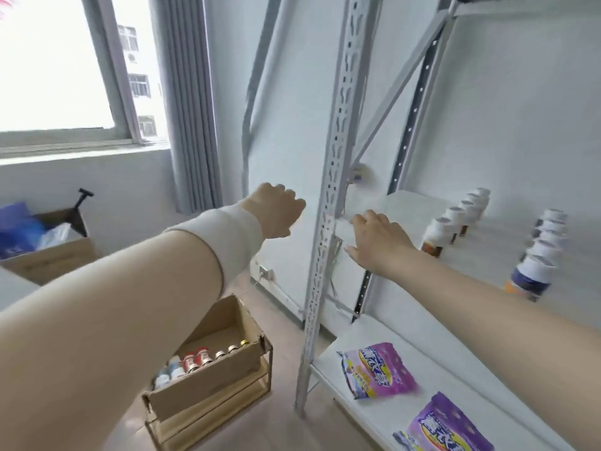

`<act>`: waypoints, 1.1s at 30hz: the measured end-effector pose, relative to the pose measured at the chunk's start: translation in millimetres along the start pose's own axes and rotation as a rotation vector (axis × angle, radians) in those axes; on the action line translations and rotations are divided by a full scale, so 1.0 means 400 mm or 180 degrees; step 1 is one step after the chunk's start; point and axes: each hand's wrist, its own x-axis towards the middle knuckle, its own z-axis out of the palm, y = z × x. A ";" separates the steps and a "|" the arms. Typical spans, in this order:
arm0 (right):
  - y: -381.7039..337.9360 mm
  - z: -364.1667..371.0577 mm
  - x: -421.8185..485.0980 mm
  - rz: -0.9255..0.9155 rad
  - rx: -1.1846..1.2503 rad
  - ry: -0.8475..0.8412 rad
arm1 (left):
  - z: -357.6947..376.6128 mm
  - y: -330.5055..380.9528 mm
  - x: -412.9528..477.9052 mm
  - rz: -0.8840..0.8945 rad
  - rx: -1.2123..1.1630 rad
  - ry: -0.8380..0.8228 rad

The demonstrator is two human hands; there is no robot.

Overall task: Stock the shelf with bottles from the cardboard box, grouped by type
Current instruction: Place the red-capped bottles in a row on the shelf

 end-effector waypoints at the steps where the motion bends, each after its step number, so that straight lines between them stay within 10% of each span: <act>1: -0.062 0.028 0.041 -0.0094 0.0000 -0.0064 | 0.067 -0.045 -0.021 -0.0073 -0.0060 -0.0102; 17: -0.670 0.658 0.565 -0.1305 -0.0039 -0.1256 | 1.016 -0.331 -0.077 -0.0907 -0.1067 -0.1853; 33: -0.853 1.486 0.804 -0.0841 0.0728 -0.3461 | 1.843 -0.074 0.028 -0.1902 -0.3131 -0.3178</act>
